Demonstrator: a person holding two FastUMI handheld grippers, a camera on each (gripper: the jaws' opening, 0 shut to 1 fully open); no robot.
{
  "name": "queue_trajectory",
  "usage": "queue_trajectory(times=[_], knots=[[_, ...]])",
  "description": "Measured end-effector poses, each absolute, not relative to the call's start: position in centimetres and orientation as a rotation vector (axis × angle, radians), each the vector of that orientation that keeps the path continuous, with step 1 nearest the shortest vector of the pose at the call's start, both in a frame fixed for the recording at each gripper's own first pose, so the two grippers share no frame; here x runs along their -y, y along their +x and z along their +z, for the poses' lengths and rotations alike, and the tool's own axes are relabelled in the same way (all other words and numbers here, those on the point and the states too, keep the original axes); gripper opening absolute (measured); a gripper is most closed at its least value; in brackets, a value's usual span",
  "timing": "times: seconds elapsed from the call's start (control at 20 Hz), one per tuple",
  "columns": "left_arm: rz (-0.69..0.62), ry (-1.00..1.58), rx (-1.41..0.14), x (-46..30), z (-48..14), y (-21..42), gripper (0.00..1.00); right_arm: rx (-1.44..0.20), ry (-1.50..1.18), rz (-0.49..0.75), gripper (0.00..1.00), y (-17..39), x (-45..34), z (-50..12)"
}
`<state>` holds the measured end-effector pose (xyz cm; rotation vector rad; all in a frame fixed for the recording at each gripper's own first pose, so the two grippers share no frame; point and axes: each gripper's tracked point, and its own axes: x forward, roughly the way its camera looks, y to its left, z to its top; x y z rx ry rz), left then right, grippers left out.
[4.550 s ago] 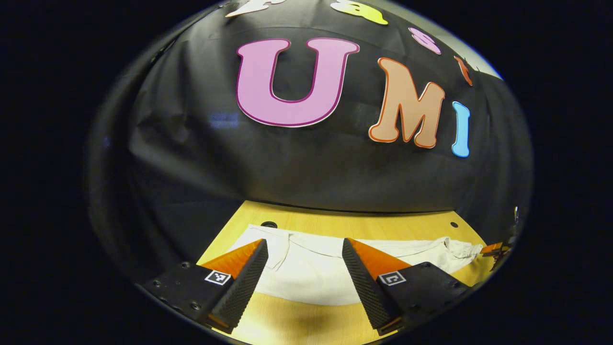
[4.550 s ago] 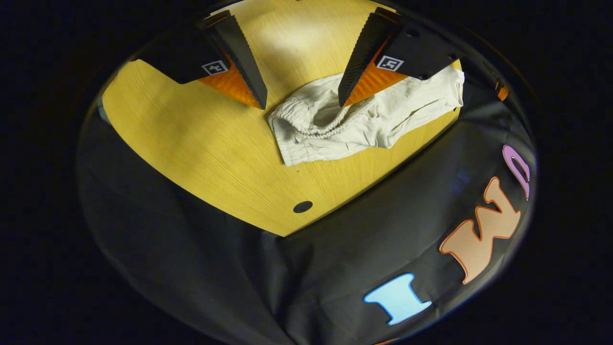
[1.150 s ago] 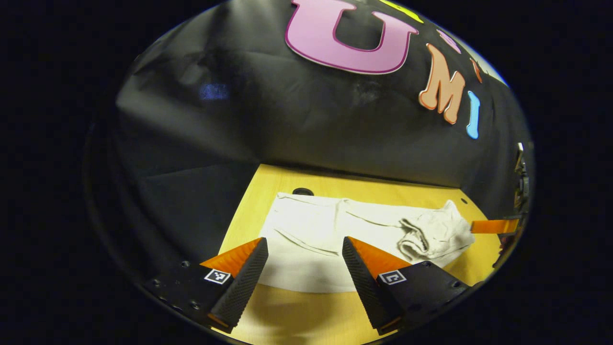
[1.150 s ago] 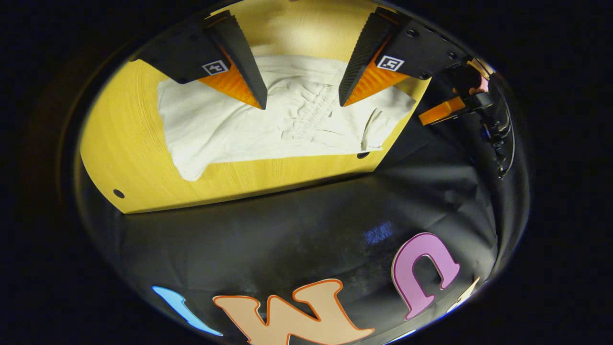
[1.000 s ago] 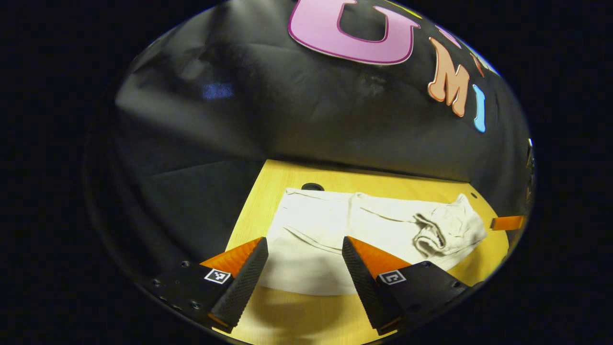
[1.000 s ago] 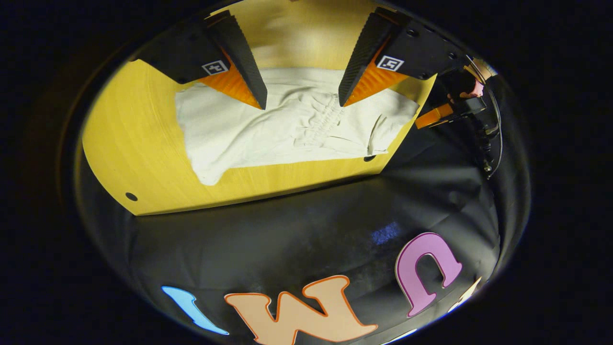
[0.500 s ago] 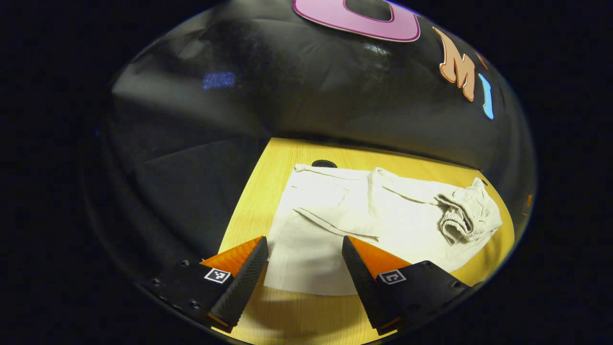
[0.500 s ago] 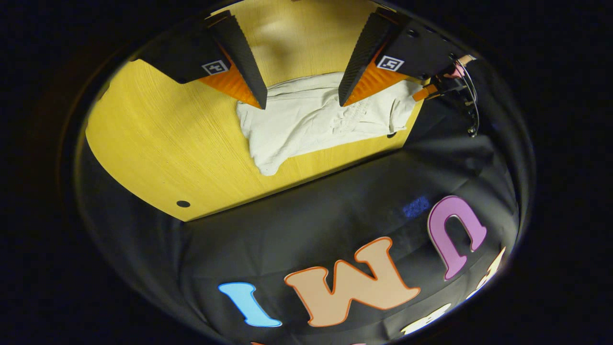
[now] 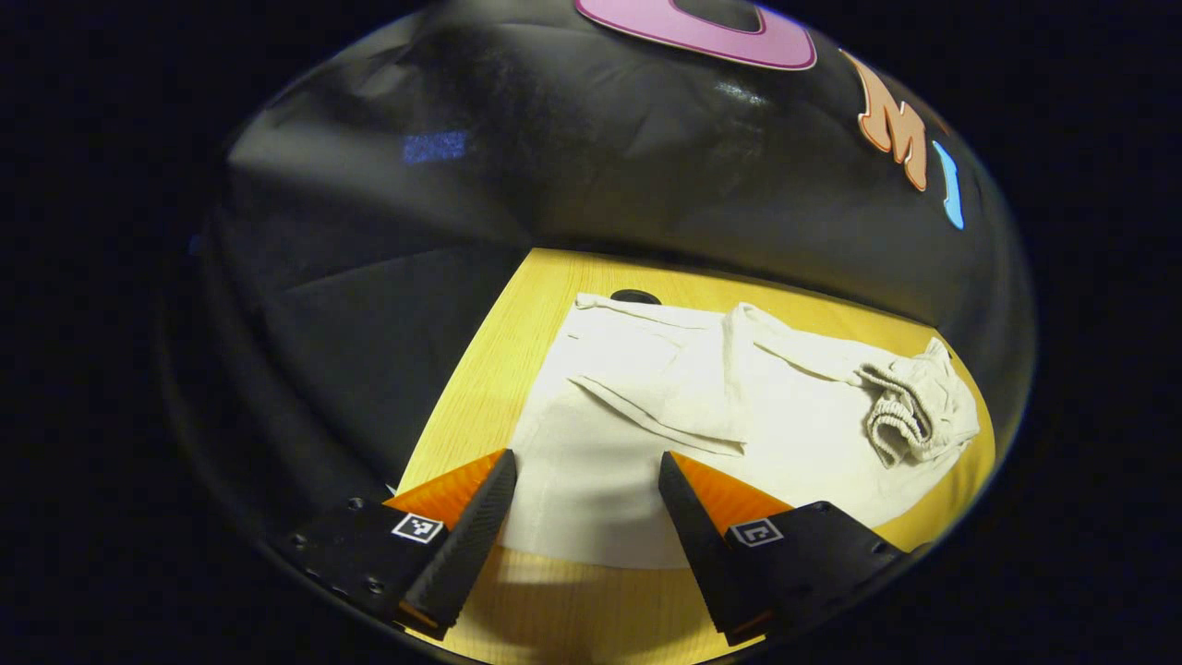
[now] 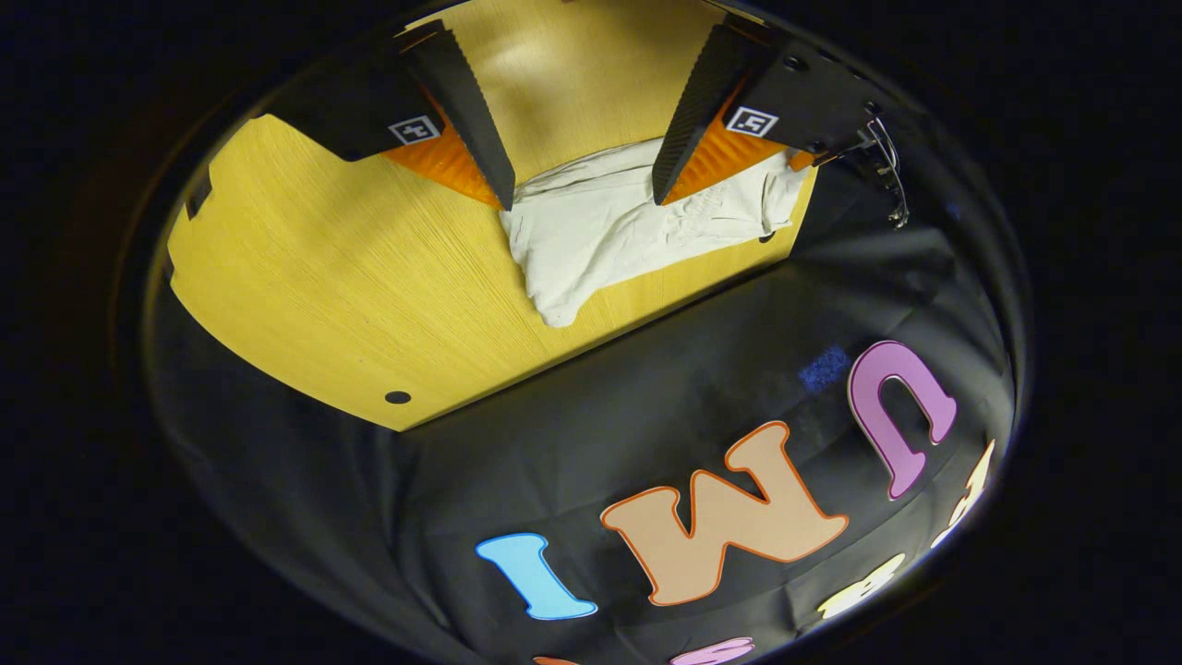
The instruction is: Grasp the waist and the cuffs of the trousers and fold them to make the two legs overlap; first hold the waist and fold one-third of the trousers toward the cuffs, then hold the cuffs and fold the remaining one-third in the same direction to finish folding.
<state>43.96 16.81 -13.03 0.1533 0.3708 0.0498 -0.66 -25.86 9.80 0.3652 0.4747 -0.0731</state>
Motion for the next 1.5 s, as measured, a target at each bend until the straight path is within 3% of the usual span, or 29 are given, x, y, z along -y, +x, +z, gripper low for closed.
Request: queue_trajectory(times=[0.2,0.25,0.4,0.6,0.65,0.8,0.95,1.25,1.5], knots=[[0.038,0.211,-0.353,-16.2,-12.9,44.3,0.92,-0.494,0.389,-0.086,0.96,-1.6,26.4,9.1],[0.031,0.214,-0.361,-15.9,-13.4,44.3,0.81,-0.497,0.39,-0.089,0.96,-1.8,26.5,8.9],[-0.025,0.208,-0.368,-14.9,-13.4,44.4,0.66,-0.495,0.393,-0.091,0.96,-2.1,26.8,9.1],[-0.104,0.11,-0.354,-13.5,-13.3,44.4,0.28,-0.483,0.383,-0.091,0.96,-2.3,27.0,9.7],[-0.1,0.069,-0.353,-13.5,-13.3,44.5,0.14,-0.481,0.378,-0.092,0.96,-2.3,27.1,9.9],[-0.066,-0.012,-0.326,-13.7,-13.0,44.4,0.01,-0.475,0.367,-0.101,0.96,-2.7,27.6,10.2],[-0.072,-0.078,-0.288,-12.8,-12.0,44.4,0.0,-0.473,0.358,-0.103,0.96,-3.2,28.0,10.4],[-0.241,-0.349,-0.148,-7.2,-5.5,43.4,0.0,-0.463,0.375,-0.097,0.96,-3.5,28.8,10.9],[-0.31,-0.321,-0.1,-2.3,-2.0,42.2,0.0,-0.454,0.381,-0.072,0.96,-3.7,30.0,11.3]])
